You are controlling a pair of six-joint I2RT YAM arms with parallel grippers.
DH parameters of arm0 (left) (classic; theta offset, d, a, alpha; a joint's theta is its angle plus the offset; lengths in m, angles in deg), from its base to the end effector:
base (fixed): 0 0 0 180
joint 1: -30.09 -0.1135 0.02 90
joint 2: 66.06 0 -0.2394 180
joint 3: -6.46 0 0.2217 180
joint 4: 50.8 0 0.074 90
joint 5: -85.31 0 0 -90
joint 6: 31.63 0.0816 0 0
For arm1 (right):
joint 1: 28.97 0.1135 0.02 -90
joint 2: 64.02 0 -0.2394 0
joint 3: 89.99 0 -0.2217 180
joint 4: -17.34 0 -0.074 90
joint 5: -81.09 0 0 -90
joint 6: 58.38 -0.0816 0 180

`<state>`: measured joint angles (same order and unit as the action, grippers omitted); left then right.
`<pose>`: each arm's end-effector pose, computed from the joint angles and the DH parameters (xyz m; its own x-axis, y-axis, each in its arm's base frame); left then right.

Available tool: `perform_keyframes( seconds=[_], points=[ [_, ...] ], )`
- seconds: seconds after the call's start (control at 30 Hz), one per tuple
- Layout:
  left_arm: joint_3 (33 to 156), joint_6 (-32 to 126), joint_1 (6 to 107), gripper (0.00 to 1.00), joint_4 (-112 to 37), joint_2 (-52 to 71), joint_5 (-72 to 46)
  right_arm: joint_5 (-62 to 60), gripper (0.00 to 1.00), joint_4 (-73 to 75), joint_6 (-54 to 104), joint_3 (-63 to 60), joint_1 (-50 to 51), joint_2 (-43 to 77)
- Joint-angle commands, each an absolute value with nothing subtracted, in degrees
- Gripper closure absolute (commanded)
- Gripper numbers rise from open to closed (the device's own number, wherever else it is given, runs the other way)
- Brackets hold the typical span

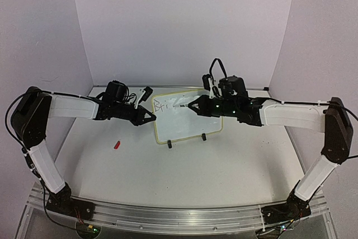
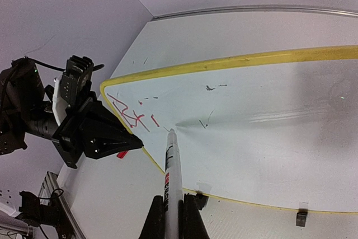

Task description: Write a sentence on the whiteboard

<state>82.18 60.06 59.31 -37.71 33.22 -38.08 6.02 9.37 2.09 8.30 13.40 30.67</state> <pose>0.3061 -0.2227 0.1763 -0.4974 0.3064 -0.8116 0.8080 0.5043 -0.3047 0.2801 0.2840 0.2477 -0.6384 0.0623 -0.7672 -0.5910 0.5988 0.5404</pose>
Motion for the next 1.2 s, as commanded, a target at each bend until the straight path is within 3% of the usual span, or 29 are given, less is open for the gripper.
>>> perform_keyframes(
  seconds=[0.0,1.17],
  points=[
    [83.8,61.6,59.0,1.00,-36.8,33.9,-33.7,4.3,1.00,11.9,1.8,5.6,13.4,30.6],
    [84.4,61.9,58.9,1.00,-36.7,34.7,-34.0,4.3,1.00,10.8,1.4,5.9,13.4,32.5]
  ],
)
